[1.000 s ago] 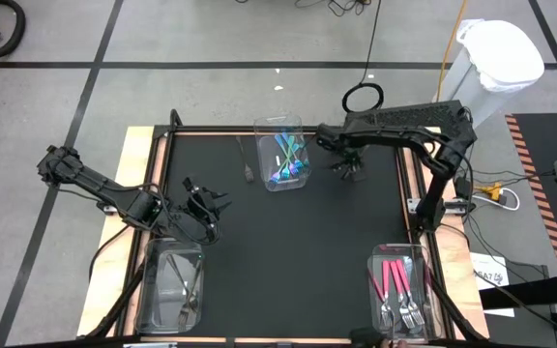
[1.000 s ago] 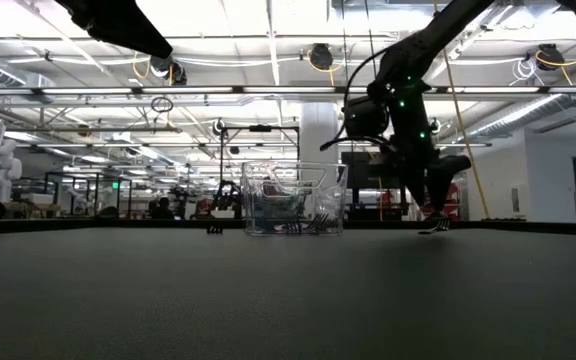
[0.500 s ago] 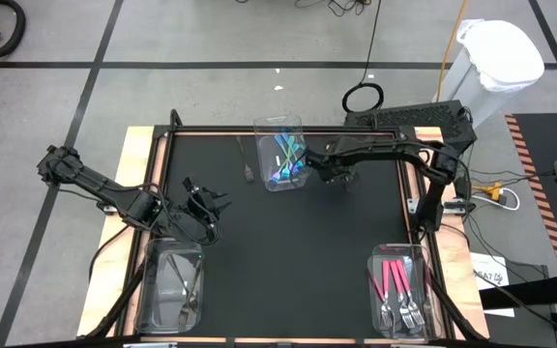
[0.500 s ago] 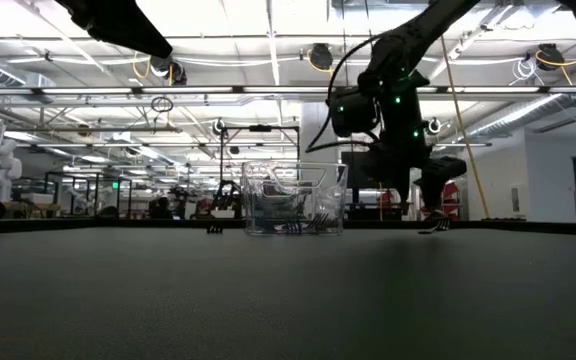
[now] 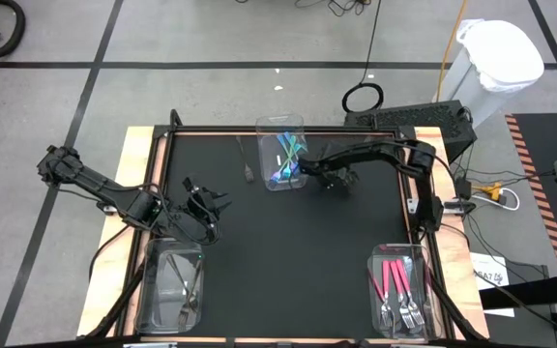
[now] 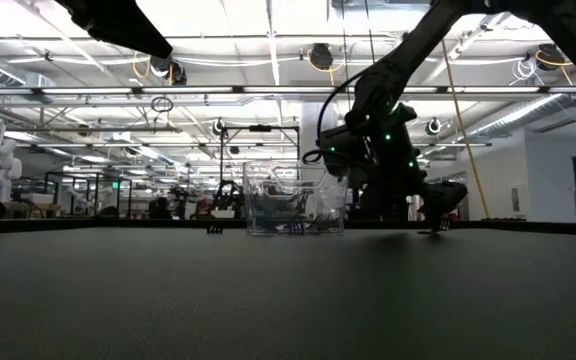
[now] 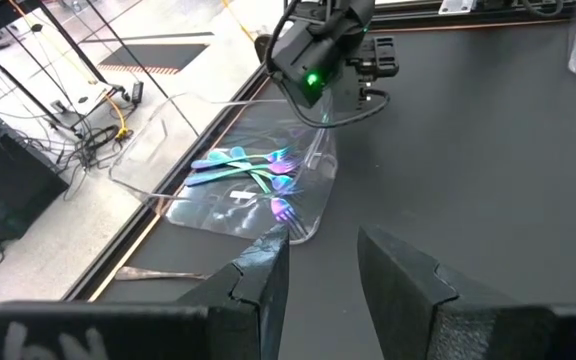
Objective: Sort silverware by color (type)
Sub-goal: Adjust the top transparent bin on the table
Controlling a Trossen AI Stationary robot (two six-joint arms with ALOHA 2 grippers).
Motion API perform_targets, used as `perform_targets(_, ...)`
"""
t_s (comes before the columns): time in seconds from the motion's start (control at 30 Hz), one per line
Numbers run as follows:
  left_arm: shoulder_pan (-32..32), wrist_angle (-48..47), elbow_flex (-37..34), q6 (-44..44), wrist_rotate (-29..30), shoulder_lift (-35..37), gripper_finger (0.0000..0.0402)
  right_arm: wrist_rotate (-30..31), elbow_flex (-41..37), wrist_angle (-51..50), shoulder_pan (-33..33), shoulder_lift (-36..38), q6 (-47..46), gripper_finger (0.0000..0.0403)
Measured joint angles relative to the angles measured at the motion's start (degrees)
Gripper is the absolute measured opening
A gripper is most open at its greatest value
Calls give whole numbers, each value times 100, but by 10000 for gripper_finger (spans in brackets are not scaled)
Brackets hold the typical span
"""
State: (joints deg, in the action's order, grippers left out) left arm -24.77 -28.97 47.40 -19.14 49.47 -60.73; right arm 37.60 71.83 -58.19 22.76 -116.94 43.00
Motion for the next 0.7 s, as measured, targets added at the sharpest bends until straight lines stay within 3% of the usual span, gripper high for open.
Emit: perform_targets(0.7, 0, -23, 0, 2, -2, -2, 124, -260, -20, 12, 0, -86, 427, 294)
